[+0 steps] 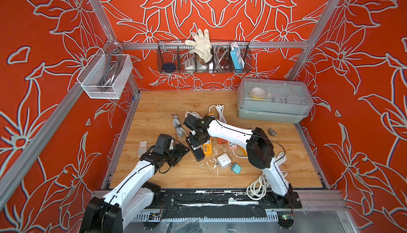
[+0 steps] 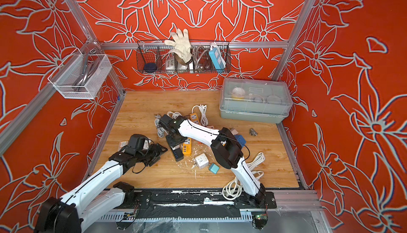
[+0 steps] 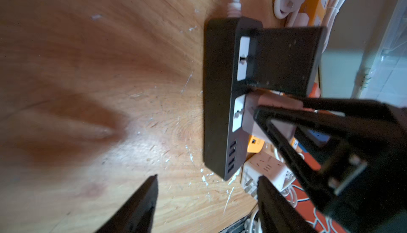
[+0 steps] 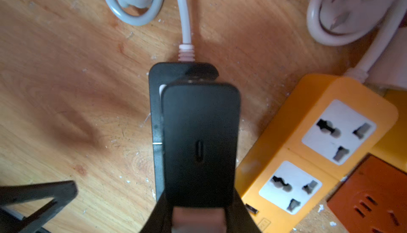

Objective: Pull the plug off the socket
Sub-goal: Remove the plug from the socket.

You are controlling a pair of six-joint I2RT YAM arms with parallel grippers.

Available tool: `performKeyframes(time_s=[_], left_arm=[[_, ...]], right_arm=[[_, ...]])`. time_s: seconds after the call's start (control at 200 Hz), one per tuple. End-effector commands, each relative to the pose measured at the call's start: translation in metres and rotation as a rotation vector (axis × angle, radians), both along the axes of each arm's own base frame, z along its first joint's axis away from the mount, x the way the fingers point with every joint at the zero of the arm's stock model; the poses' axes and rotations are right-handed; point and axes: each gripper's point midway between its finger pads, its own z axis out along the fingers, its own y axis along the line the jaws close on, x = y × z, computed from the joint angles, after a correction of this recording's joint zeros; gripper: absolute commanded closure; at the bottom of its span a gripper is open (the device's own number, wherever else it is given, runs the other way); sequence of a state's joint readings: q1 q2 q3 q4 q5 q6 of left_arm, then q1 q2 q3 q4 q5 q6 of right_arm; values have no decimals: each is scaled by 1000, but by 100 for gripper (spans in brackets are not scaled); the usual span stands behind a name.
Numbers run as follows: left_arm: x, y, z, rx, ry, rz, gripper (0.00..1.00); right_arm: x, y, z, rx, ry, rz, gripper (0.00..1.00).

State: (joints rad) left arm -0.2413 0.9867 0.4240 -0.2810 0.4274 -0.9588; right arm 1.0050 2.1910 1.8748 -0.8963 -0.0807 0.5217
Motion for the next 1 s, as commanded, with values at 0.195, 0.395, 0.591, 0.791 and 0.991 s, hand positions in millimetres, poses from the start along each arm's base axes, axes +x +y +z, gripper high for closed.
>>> performKeyframes(time_s=[0.195,0.395,0.591,0.791,0.991], left_arm=[[22,-33,-16,-194,28,-89,44],[30,-32,-30,-201,52,-86,48],[30,-31,-46,-200,102,-82,58],[14,-18,-70,-131,211,-45,69],[-9,-4,-94,-59,317,-5,72]], right_arm=[[-19,-4,5,73,56,-14,84],[-21,-2,3,83,73,-14,85],[-24,1,-3,83,92,-14,85],[-23,8,1,96,101,-16,86],[-3,9,15,34,58,-55,89]])
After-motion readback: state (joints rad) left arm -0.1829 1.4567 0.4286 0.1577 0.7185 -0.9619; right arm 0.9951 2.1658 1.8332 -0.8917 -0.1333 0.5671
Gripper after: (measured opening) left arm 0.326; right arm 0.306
